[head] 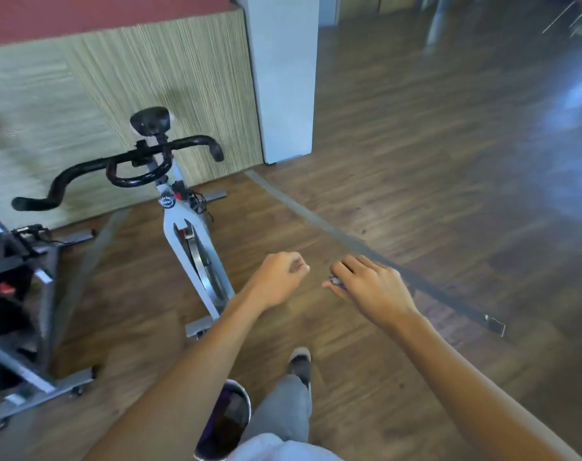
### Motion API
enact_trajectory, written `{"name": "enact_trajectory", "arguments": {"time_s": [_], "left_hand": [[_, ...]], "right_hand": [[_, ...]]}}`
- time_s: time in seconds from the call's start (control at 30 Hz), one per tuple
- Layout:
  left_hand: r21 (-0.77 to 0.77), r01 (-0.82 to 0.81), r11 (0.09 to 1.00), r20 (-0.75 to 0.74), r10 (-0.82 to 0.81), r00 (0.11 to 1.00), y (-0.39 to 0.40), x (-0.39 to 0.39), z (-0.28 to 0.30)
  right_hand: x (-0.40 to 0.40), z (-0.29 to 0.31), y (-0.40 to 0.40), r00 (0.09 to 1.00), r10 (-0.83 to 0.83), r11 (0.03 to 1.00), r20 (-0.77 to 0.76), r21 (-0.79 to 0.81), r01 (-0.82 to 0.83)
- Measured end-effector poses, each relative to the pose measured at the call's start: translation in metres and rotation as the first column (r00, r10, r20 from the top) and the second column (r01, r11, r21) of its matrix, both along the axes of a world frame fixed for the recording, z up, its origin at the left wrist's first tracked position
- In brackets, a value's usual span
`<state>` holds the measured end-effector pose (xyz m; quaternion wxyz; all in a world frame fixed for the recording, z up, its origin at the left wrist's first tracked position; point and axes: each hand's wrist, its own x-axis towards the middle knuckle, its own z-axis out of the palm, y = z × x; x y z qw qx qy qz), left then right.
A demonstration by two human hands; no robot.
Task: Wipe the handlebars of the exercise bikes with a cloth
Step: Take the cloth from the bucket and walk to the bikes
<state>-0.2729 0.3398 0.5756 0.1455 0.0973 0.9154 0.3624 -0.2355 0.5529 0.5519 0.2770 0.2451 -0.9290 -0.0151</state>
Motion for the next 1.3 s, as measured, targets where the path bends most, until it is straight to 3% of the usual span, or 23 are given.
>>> {"name": "enact_trajectory", "arguments": {"time_s": [0.17, 0.43, 0.7, 0.8, 1.0, 1.17, 1.3], "left_hand": [[-0.016, 0.015, 1.0, 0.066, -0.013, 0.998, 0.023, -0.093, 0.001], [-0.073, -0.042, 0.996, 0.137, 0.052, 0.989, 0.032, -0.258, 0.012], [-0.095, -0.179, 0.979, 0.152, 0.192, 0.969, 0.019, -0.376, 0.006], [-0.086, -0.313, 0.946, 0.154, 0.323, 0.934, 0.014, -0.422, -0.001], [-0.032, -0.611, 0.791, 0.154, 0.608, 0.779, 0.006, -0.493, 0.012], [0.054, -0.803, 0.594, 0.122, 0.794, 0.596, -0.009, -0.507, 0.022], [0.07, -0.857, 0.51, 0.098, 0.852, 0.515, -0.023, -0.498, 0.032]], "right_hand": [[-0.093, 0.0, 0.018, 0.999, -0.02, 1.0, -0.031, 0.016, 0.021], [-0.27, -0.001, 0.028, 0.994, 0.048, 0.998, 0.097, -0.045, -0.044], [-0.421, 0.006, 0.014, 0.974, 0.201, 0.972, 0.101, -0.142, -0.186], [-0.486, -0.003, 0.006, 0.948, 0.287, 0.95, 0.138, -0.169, -0.263], [-0.616, 0.013, -0.012, 0.814, 0.539, 0.84, 0.217, -0.204, -0.502], [-0.681, 0.036, -0.058, 0.643, 0.734, 0.679, 0.221, -0.2, -0.706], [-0.695, 0.053, -0.105, 0.431, 0.766, 0.582, 0.477, -0.229, -0.78]]}}
